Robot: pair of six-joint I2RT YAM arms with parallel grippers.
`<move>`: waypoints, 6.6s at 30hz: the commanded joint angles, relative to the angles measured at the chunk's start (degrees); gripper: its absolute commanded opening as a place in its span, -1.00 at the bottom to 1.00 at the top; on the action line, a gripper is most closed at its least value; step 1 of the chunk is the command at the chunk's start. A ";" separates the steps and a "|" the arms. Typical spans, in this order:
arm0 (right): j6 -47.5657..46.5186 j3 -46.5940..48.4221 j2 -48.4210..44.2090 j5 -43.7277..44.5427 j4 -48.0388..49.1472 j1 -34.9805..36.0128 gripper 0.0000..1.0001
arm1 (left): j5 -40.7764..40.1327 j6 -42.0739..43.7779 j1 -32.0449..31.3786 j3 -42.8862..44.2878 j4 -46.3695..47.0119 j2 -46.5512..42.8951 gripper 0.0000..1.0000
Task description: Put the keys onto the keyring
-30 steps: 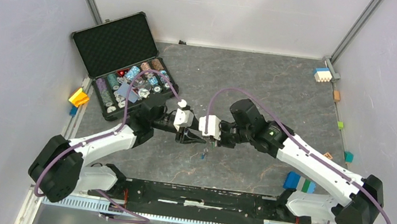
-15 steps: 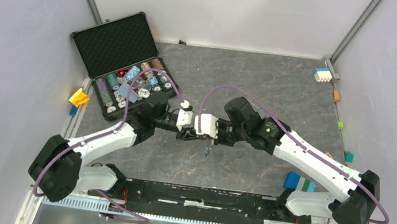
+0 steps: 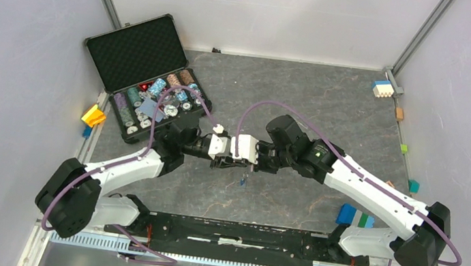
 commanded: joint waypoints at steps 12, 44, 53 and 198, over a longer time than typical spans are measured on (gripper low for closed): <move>-2.87 3.05 1.04 -4.02 -1.16 0.18 -1.00 | 4.09 16.75 -0.32 0.73 -6.11 -3.18 -0.24; -3.35 3.58 2.67 -6.42 -2.59 -0.80 -1.00 | 3.73 7.25 0.36 -7.83 16.10 -5.42 -0.55; -3.01 3.76 2.63 -6.87 -2.27 -1.03 -1.00 | 3.67 3.19 0.58 -7.34 18.97 -4.07 -0.55; -5.33 -12.99 -14.40 -28.58 14.17 -7.00 -0.32 | 12.52 -30.87 -1.43 -10.36 50.54 0.76 -0.96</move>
